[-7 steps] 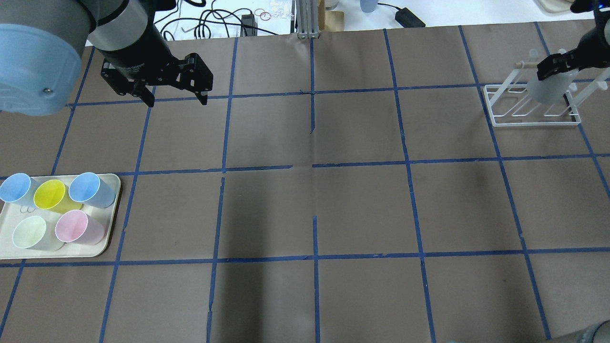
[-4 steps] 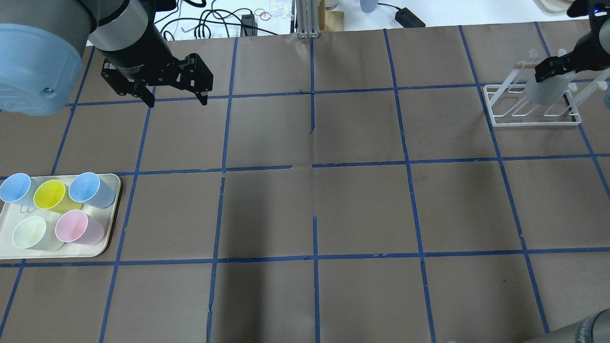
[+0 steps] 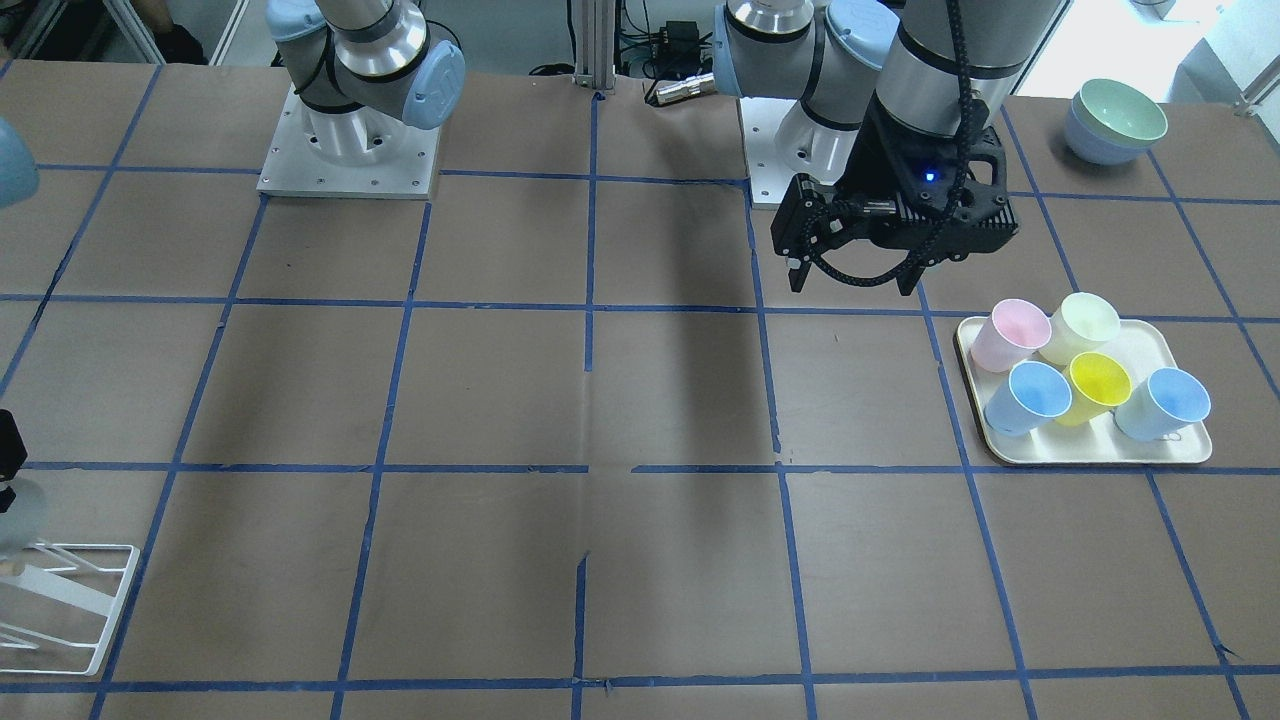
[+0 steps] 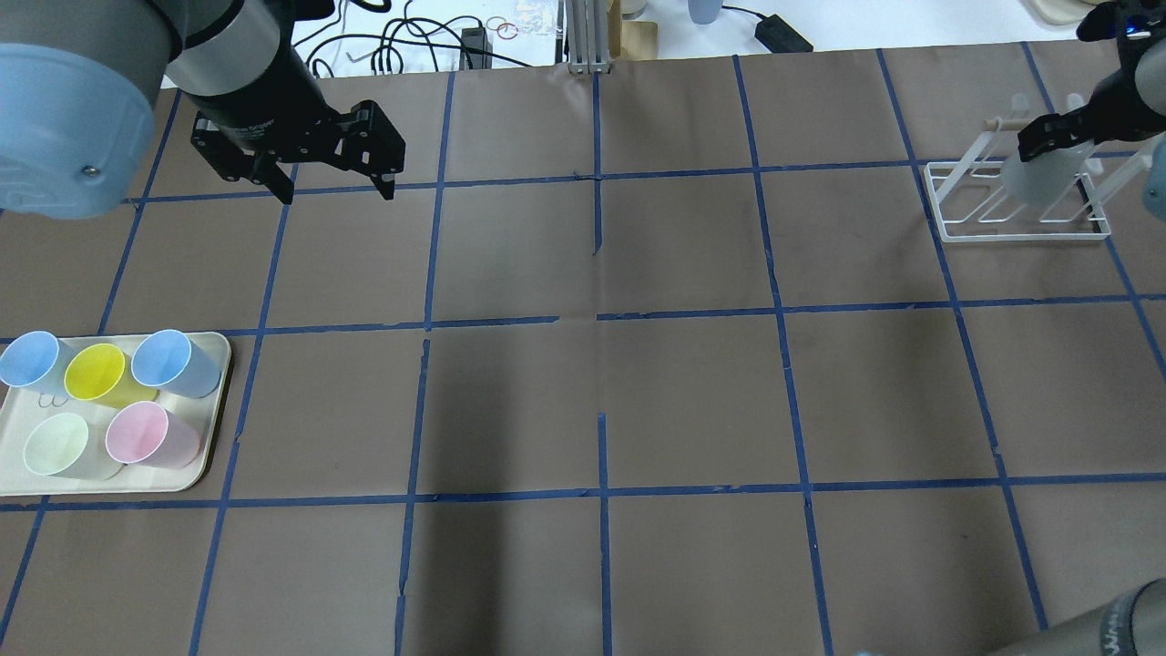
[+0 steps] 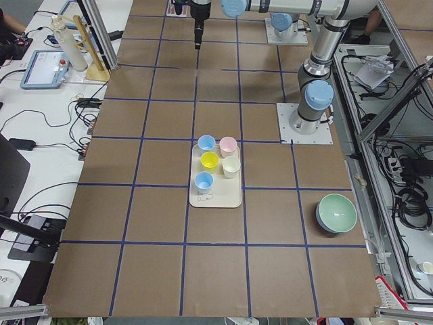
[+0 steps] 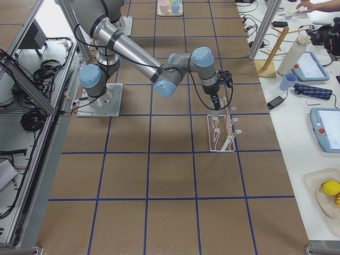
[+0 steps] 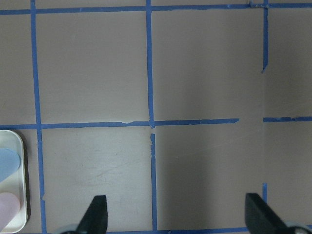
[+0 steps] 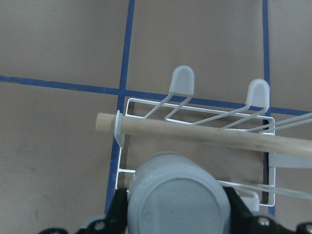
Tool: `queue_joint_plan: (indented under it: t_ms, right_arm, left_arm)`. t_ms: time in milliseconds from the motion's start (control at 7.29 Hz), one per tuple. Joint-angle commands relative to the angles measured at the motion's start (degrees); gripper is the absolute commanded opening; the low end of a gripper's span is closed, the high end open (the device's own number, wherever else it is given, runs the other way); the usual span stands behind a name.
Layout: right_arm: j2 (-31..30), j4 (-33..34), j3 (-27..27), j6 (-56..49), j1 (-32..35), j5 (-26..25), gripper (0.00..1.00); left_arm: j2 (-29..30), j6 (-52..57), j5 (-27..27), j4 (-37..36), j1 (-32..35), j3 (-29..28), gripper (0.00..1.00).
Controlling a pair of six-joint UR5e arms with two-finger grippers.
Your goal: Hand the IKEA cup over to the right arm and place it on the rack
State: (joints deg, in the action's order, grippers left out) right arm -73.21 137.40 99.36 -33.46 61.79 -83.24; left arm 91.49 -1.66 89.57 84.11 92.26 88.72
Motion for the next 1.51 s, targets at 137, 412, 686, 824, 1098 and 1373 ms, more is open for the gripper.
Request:
queue_joint_plan:
  t_ms: [137,412,686,824,1098,1373]
  right_arm:
    - [1.8,0.2,0.2,0.3,0.0,0.1,0.7]
    - [2.5,0.2,0.1,0.3,0.0,0.0,1.0]
    - [2.6,-0.6,0.2,0.4,0.0,-1.0,1.0]
    - [2.2,-0.8,0.2,0.5,0.1,-1.0,1.0]
    - [-0.9,-7.0,-0.3,0.5,0.3,-3.1,1.0]
    - [-6.7,-17.6,0.0,1.1,1.1,-3.3,1.0]
  left_arm:
    - [-0.2,-0.2,-0.2,0.0,0.1,0.0,1.0]
    - [-0.3,0.0,-0.3,0.0,0.2,-0.1,1.0]
    - [-0.4,0.0,-0.3,0.0,0.1,-0.1,1.0]
    - [-0.4,0.2,-0.3,0.0,0.1,-0.1,1.0]
    - [-0.4,0.3,-0.3,0.0,0.0,0.0,1.0]
    - [-0.4,0.3,-0.3,0.0,0.0,0.0,1.0]
